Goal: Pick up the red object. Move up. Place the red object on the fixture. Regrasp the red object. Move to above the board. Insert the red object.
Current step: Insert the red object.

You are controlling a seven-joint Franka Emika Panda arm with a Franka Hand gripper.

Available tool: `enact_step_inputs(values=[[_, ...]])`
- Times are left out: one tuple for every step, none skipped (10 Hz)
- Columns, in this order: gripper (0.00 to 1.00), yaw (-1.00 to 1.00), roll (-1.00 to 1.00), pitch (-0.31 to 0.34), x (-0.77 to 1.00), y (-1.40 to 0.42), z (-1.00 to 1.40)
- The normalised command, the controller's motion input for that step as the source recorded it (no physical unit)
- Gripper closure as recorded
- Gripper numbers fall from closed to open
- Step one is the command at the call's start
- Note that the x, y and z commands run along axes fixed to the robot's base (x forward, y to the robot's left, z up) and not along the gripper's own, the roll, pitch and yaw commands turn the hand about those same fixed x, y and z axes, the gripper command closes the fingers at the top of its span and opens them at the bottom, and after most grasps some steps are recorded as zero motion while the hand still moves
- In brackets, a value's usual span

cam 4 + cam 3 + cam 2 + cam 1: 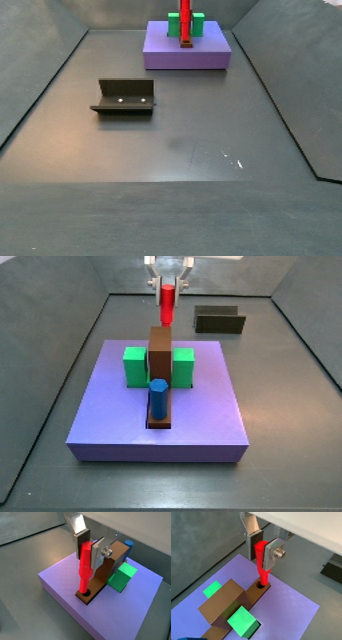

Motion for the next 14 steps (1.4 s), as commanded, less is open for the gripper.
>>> enact_step_inputs(values=[[1.00, 0.00, -0.04, 0.000, -0.07, -0.07, -0.07], [1.00, 0.00, -0.09, -0.001, 0.00, -0.09, -0.19], [1.00, 0.00, -0.05, 0.000, 0.00, -0.04, -0.25], [1.00, 0.00, -0.02, 0.000, 0.00, 0.00, -0.22], [1.00, 0.00, -0.06, 0.000, 0.06, -0.01, -0.17], [1.00, 0.00, -0.04, 0.000, 0.06, 0.00, -0.18], [1.00, 0.00, -0.04, 0.000, 0.00, 0.00, -0.18], [1.00, 0.00, -0.04, -0.013, 0.00, -0.01, -0.18], [1.00, 0.00, 0.00, -0.027, 0.00, 0.00, -0.23], [1.00, 0.00, 0.00, -0.043, 0.00, -0.04, -0.31], [1.00, 0.00, 0.01, -0.053, 0.00, -0.07, -0.40], [1.00, 0.00, 0.00, -0.063, 0.00, -0.07, -0.44], [1.00, 0.00, 0.00, -0.067, 0.00, -0.06, -0.44], [1.00, 0.00, 0.00, -0.050, 0.00, -0.01, -0.40]])
